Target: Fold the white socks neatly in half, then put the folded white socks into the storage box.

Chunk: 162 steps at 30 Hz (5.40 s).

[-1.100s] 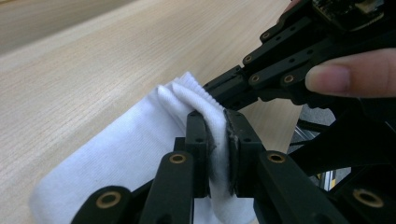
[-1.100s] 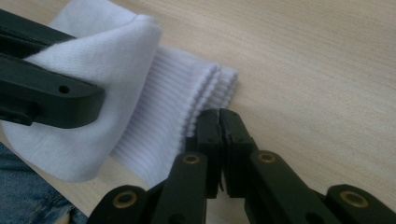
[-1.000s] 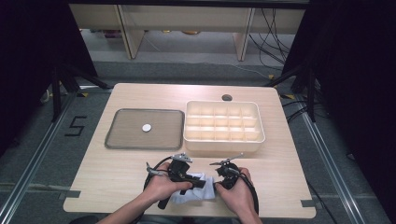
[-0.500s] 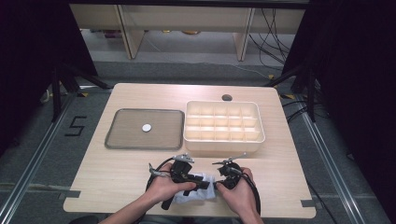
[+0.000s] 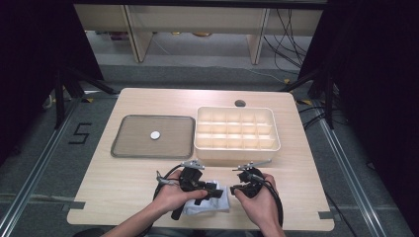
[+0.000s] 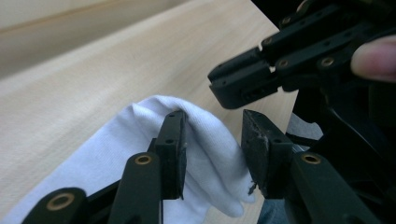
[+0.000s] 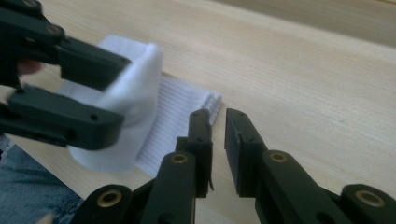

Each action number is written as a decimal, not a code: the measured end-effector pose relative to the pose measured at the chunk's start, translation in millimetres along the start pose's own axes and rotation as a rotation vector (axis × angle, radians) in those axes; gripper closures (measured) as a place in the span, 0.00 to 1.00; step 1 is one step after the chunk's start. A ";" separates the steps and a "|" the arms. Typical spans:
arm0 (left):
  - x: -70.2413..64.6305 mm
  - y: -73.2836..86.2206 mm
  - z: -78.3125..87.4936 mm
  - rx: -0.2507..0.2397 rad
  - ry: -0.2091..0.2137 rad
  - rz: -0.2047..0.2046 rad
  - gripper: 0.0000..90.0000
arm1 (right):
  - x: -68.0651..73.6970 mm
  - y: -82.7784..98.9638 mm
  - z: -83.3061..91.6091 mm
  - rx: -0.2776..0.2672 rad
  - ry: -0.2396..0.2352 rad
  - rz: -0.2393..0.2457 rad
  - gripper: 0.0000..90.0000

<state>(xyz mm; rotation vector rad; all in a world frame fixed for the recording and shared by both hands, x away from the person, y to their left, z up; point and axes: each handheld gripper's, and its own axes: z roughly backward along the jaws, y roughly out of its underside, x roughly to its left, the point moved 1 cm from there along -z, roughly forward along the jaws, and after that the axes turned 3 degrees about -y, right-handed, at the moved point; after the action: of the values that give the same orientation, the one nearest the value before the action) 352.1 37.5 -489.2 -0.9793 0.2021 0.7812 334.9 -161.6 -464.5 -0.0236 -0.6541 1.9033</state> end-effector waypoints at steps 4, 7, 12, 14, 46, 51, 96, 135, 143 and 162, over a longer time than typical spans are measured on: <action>-0.6 2.5 -5.1 0.015 0.022 -0.014 0.64 | -0.1 -0.1 0.8 0.002 0.003 -0.025 0.89; -0.3 0.1 1.0 0.008 0.027 -0.023 0.62 | -0.9 -0.3 1.3 -0.004 -0.005 -0.018 0.89; -2.1 -3.0 16.7 -0.016 0.027 -0.029 0.63 | -0.9 -2.3 3.8 -0.018 -0.012 -0.005 0.89; -1.0 -1.0 21.0 -0.017 0.010 -0.026 0.66 | -1.6 -2.2 6.0 -0.032 -0.017 0.030 0.90; 0.0 4.7 40.8 0.056 -0.046 -0.105 0.86 | 22.8 -4.1 0.1 -0.016 -0.106 0.074 1.00; 17.6 24.5 42.3 0.146 -0.081 -0.056 0.94 | 22.1 1.2 -18.3 0.043 -0.097 0.051 1.00; 42.1 35.5 63.2 -0.002 -0.191 0.021 0.58 | 35.5 -4.2 -22.8 0.022 -0.144 0.110 0.87; 47.9 40.0 62.4 0.019 -0.162 0.103 0.62 | 52.1 -6.6 -34.4 0.069 -0.180 0.077 1.00; 47.7 38.1 53.8 0.036 -0.152 0.130 0.61 | 48.8 -6.0 -41.5 0.090 -0.173 0.064 1.00; 47.0 41.0 38.2 0.107 -0.164 0.154 0.75 | 43.8 -4.0 -53.3 0.110 -0.144 0.052 1.00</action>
<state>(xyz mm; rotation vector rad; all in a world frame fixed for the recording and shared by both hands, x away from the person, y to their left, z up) 351.2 104.8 -517.9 -0.8011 0.1769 0.9778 336.1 -100.0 -495.8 0.1694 -0.6497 2.0015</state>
